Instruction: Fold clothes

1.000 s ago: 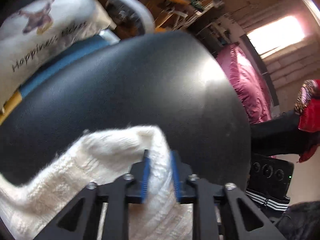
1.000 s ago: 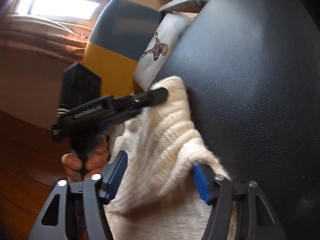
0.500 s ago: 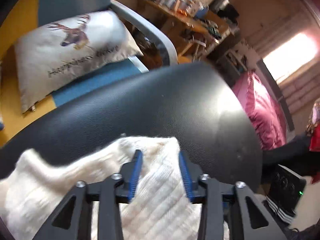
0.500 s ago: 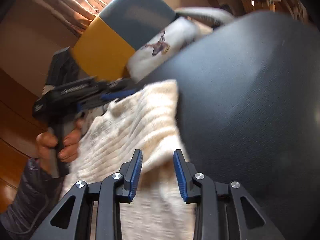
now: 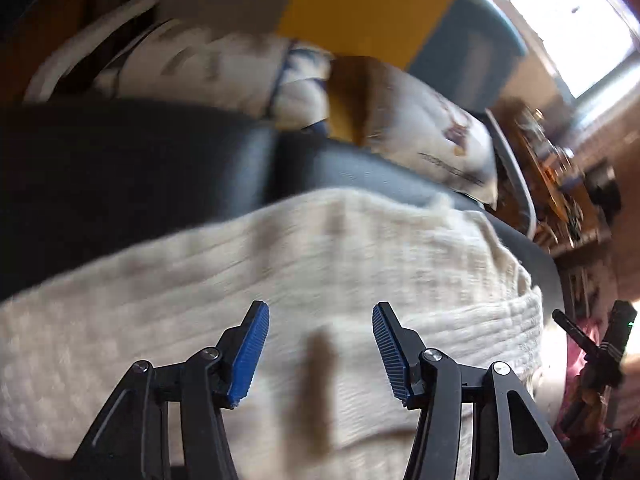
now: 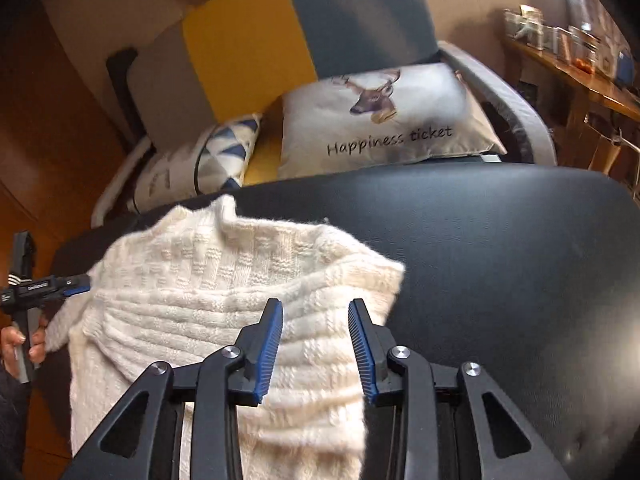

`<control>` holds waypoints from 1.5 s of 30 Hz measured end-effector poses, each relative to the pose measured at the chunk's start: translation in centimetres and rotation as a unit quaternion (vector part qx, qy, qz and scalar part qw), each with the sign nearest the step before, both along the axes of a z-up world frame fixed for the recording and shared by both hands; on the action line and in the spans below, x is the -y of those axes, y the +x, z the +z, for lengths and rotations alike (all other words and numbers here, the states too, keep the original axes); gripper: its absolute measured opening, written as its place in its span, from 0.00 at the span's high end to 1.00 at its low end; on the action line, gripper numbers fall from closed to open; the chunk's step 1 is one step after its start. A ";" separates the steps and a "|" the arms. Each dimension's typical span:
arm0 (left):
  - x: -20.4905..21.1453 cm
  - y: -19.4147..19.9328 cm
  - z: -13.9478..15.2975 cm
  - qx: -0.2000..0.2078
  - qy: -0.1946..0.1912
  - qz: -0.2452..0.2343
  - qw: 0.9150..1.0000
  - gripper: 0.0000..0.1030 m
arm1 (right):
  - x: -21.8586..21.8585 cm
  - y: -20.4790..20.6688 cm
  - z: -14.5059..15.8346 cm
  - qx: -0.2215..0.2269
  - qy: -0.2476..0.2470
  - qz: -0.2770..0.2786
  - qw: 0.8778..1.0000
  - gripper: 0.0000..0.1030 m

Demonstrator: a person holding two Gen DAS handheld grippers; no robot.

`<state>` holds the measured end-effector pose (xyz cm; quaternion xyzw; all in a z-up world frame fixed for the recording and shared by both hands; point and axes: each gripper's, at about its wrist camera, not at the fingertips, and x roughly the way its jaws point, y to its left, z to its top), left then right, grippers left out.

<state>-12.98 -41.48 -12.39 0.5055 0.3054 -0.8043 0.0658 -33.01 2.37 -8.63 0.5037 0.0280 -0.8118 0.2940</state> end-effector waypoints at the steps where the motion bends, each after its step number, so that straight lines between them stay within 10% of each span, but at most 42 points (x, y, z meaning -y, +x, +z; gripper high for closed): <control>1: 0.7 0.7 -0.5 0.000 0.015 0.007 1.000 0.46 | 0.8 -0.2 -0.6 0.002 0.024 0.004 1.000 0.67; 13: -3.3 -0.5 -1.4 -0.008 0.023 -0.044 0.999 0.37 | 2.6 -0.7 -4.2 0.016 0.092 0.000 0.996 0.63; 19: -7.0 -1.4 0.2 -0.034 -0.063 -0.076 0.995 0.94 | 2.6 -1.1 -3.9 0.015 0.103 0.014 0.994 0.73; 22: -6.4 -0.7 2.7 -0.091 -0.069 -0.050 0.992 0.94 | 1.4 -1.5 -1.9 0.005 0.052 0.000 0.999 0.90; 28: -5.7 -1.8 2.5 -0.072 -0.117 -0.032 0.990 0.94 | 0.6 -2.5 -1.7 0.013 0.036 -0.021 0.999 0.91; 35: -6.0 -0.6 4.4 -0.116 -0.080 -0.024 0.990 0.94 | 0.2 -2.3 -1.9 0.053 -0.003 0.033 0.998 0.90; 38: -6.7 -1.2 5.0 -0.098 -0.128 -0.024 0.987 0.94 | 2.1 -2.2 -4.1 0.019 0.111 0.024 0.993 0.90; 42: -6.0 -2.1 2.3 -0.023 -0.182 0.001 0.983 0.95 | 0.5 -2.3 -3.4 0.027 0.061 -0.002 0.998 0.90; 45: -5.2 -2.0 0.3 0.004 -0.154 0.000 0.988 0.95 | -0.8 -0.9 -1.9 0.033 0.033 0.014 0.999 0.89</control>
